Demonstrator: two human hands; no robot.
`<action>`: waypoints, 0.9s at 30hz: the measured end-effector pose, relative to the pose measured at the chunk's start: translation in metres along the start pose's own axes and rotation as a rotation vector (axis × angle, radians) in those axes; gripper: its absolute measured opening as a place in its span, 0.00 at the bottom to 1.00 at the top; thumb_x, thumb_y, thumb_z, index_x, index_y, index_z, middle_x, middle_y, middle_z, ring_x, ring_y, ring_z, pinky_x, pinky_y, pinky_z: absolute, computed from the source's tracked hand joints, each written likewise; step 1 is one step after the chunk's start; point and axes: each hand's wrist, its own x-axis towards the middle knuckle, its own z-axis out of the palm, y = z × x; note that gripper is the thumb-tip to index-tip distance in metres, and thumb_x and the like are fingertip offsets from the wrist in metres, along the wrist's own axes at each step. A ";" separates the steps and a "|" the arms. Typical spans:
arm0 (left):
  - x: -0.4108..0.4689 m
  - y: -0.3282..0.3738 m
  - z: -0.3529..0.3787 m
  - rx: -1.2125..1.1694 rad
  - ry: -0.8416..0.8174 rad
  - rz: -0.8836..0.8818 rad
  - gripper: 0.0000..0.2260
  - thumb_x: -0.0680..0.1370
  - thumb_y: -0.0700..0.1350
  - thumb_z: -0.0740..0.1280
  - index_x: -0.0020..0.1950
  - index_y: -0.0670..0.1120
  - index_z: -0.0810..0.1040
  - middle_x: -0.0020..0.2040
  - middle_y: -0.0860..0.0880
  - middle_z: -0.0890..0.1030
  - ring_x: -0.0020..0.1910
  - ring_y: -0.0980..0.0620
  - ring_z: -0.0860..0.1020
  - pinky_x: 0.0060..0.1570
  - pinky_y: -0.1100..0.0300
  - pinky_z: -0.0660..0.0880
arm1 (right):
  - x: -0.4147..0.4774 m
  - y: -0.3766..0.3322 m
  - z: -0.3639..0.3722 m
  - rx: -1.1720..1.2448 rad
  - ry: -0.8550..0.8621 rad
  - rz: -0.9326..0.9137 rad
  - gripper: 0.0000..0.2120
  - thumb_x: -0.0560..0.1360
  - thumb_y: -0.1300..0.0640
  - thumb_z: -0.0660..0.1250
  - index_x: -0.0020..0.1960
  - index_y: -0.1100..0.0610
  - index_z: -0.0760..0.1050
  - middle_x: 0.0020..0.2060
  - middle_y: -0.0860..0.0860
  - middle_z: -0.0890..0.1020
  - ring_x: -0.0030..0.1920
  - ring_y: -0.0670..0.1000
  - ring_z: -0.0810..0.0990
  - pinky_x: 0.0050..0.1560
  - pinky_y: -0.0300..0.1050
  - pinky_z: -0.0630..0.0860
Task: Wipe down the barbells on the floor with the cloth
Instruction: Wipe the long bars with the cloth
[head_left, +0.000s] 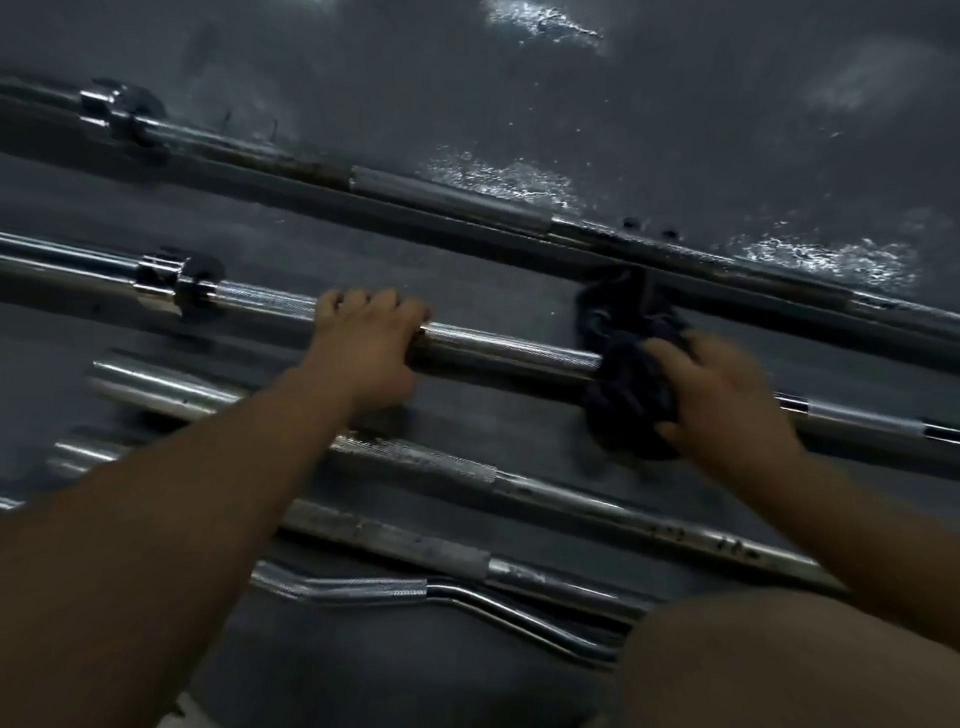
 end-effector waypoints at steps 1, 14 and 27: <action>0.004 -0.002 -0.001 0.017 -0.003 0.008 0.25 0.69 0.47 0.67 0.65 0.55 0.69 0.62 0.48 0.73 0.64 0.42 0.69 0.68 0.44 0.57 | -0.007 0.014 -0.004 -0.016 -0.007 0.043 0.39 0.58 0.53 0.80 0.67 0.53 0.73 0.56 0.62 0.77 0.51 0.67 0.78 0.51 0.58 0.78; -0.004 0.096 0.030 0.057 0.193 0.085 0.36 0.63 0.49 0.70 0.71 0.49 0.65 0.65 0.43 0.70 0.66 0.40 0.65 0.70 0.44 0.54 | -0.030 0.061 -0.001 -0.024 0.056 0.033 0.42 0.56 0.53 0.83 0.68 0.52 0.74 0.56 0.62 0.77 0.51 0.65 0.78 0.52 0.54 0.77; -0.028 0.104 -0.035 0.068 -0.455 0.042 0.44 0.75 0.48 0.66 0.80 0.49 0.37 0.80 0.45 0.39 0.79 0.44 0.41 0.77 0.50 0.48 | -0.078 0.129 0.007 -0.115 0.010 0.261 0.43 0.53 0.51 0.83 0.66 0.57 0.74 0.60 0.66 0.73 0.53 0.68 0.74 0.54 0.60 0.72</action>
